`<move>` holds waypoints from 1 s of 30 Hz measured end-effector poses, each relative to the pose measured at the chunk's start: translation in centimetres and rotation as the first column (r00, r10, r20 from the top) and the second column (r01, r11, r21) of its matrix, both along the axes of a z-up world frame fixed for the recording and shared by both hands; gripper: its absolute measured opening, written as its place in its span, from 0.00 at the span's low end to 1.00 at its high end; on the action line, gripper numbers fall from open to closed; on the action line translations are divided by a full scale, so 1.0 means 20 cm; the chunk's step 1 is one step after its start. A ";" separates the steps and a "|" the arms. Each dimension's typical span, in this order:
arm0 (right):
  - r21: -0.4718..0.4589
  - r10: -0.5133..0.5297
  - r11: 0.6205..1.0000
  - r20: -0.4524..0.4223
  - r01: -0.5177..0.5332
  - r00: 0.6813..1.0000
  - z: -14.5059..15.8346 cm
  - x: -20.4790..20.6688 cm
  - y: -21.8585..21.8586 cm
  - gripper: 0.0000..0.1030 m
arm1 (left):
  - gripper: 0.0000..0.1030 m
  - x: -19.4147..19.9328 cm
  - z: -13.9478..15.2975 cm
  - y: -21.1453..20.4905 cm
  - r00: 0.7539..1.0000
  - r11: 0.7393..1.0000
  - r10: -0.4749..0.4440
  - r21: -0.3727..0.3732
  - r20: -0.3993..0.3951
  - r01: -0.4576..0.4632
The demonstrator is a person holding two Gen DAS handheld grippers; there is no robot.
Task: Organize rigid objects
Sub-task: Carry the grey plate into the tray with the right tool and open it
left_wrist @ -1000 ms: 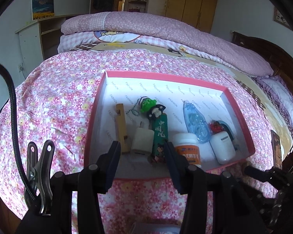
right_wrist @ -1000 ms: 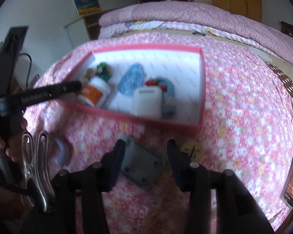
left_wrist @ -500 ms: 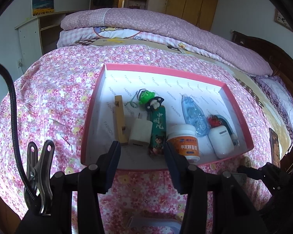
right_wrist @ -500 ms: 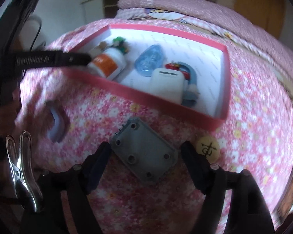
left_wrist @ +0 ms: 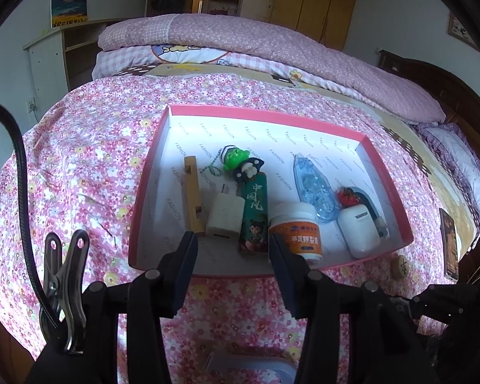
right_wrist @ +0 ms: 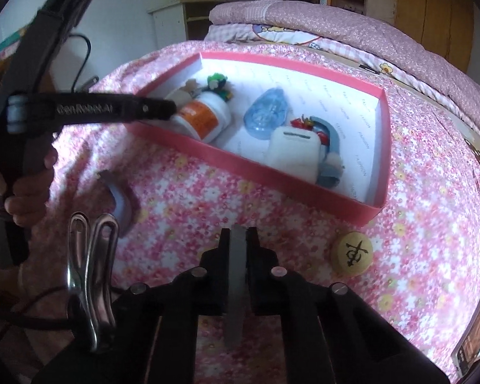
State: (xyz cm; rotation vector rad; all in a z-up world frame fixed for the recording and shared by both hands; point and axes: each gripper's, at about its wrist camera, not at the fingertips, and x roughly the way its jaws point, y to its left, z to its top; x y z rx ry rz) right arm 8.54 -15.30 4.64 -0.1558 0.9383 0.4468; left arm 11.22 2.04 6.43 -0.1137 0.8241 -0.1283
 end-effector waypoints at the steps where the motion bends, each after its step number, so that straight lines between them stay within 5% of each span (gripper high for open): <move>1: 0.016 -0.005 1.000 0.000 0.005 1.000 0.02 0.00 0.00 0.09 | 0.48 0.00 0.00 0.00 1.000 1.000 0.000 0.000 0.000 0.000; 15: 0.099 -0.085 0.992 0.076 0.078 0.993 0.26 0.32 -0.06 0.09 | 0.48 0.00 0.01 0.00 1.000 1.000 0.001 -0.002 0.008 -0.001; 25: 0.088 -0.151 0.985 0.046 0.146 0.988 0.17 0.62 -0.09 0.10 | 0.48 0.01 0.01 0.01 1.000 1.000 0.009 -0.004 0.012 -0.009; 30: 0.114 -0.199 0.975 0.053 0.192 0.979 0.18 0.64 -0.13 0.37 | 0.48 0.00 0.02 0.02 1.000 1.000 0.012 -0.001 0.016 -0.012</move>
